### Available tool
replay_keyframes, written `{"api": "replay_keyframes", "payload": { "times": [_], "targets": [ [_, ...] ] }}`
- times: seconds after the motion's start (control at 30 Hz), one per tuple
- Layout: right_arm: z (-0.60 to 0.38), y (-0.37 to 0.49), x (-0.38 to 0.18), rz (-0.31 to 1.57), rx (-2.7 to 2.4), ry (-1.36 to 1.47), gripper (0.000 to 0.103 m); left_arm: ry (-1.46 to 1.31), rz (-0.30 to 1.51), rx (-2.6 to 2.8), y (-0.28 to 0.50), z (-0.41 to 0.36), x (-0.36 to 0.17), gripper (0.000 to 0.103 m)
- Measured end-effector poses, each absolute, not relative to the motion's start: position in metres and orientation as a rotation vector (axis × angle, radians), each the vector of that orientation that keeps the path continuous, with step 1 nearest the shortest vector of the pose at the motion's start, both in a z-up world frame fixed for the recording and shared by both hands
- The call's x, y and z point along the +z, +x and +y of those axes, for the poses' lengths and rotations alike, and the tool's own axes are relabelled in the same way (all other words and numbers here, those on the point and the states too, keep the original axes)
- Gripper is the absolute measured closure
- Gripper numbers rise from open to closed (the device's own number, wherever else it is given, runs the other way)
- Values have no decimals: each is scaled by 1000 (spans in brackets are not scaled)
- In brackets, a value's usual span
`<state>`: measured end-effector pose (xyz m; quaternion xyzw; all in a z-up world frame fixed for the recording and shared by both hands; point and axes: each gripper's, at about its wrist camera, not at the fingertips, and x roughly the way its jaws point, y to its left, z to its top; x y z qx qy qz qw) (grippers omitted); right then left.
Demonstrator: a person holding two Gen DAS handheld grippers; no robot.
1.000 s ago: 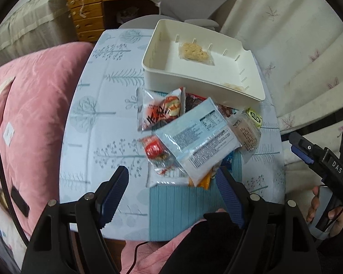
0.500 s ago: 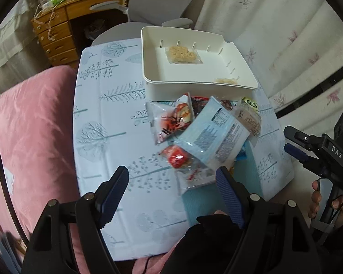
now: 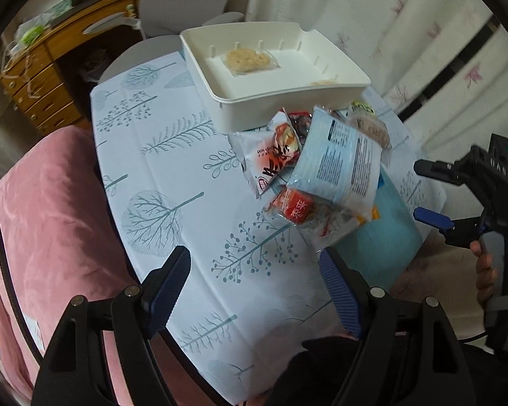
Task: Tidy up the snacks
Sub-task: 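Grasp the white-blue printed bag with the right gripper while the left grasps a red-print bag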
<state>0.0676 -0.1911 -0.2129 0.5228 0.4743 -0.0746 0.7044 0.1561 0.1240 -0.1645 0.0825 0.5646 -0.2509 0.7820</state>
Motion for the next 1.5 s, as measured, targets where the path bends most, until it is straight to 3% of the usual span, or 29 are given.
{"api": "replay_keyframes", "payload": {
  "times": [0.17,0.33,0.63,1.5],
  "targets": [
    [-184,70,-219,1075,-255,1219,20,207,1212,-563,167,119,-181,26],
    [-182,84,-218,1095,-340,1204,5,204,1179,-568,177,118,-189,25],
    [-179,121,-240,1189,-436,1239,1,203,1241,-602,205,102,-216,20],
    [-160,231,-307,1462,-554,1096,0,28,1295,-587,283,62,-295,18]
  ]
}}
